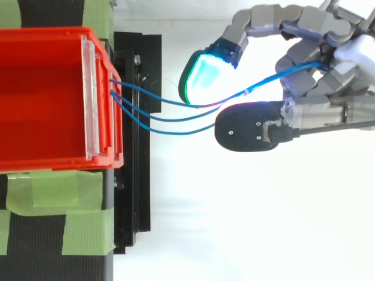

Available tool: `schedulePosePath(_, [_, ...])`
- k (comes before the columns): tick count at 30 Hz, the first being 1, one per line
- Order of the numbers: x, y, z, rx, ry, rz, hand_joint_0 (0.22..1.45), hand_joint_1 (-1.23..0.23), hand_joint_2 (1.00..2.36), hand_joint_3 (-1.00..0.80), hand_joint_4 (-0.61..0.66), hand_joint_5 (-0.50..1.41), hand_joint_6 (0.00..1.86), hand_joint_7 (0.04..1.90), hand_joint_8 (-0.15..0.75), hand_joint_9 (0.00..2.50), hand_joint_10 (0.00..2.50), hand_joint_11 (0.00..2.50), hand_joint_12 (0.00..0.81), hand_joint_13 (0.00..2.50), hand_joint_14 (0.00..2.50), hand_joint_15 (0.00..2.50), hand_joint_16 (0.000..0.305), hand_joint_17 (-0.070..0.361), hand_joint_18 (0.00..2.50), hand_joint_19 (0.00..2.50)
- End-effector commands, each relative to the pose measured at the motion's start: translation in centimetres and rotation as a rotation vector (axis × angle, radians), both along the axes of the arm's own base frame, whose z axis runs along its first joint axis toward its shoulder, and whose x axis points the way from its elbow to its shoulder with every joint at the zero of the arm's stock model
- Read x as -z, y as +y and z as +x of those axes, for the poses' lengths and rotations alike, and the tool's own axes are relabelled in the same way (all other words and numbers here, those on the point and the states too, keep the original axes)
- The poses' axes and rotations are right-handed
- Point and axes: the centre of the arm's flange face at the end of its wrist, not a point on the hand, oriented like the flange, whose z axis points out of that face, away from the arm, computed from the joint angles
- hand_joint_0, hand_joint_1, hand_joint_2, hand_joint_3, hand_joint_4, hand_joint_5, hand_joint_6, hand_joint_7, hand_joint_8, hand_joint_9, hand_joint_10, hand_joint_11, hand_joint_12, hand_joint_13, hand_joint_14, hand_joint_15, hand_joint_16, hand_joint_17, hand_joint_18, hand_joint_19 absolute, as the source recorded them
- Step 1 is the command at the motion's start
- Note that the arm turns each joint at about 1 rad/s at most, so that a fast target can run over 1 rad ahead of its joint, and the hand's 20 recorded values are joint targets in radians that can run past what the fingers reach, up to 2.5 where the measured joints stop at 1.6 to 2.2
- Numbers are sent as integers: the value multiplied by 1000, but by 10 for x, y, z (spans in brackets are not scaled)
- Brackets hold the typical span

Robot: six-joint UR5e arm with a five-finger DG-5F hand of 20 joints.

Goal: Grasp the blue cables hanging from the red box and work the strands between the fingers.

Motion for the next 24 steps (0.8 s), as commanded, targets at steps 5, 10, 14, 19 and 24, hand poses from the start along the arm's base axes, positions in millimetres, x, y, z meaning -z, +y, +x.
schedulePosePath(5, [0,0,0,0,0,1,1224,-741,1009,11,128,171,539,1018,492,1274,2500,2461,646,1785,2500,1407,248,186,2421,512])
schedulePosePath(10, [-1,0,0,0,-2,1,849,-695,1013,-376,216,243,397,1101,492,1274,2500,2461,646,1785,2500,1407,248,186,2421,512])
schedulePosePath(14, [0,0,0,0,-2,1,765,-672,1009,-745,207,250,332,1156,492,1274,2500,2461,646,1785,2500,1407,248,186,2421,512])
schedulePosePath(19, [0,0,0,0,-3,2,799,-716,1006,-843,210,245,499,1087,492,1274,2500,2461,646,1785,2500,1407,248,186,2421,512])
schedulePosePath(24, [0,0,0,0,-3,2,884,-759,1006,-853,190,218,754,998,492,1274,2500,2461,646,1785,2500,1407,248,186,2421,512])
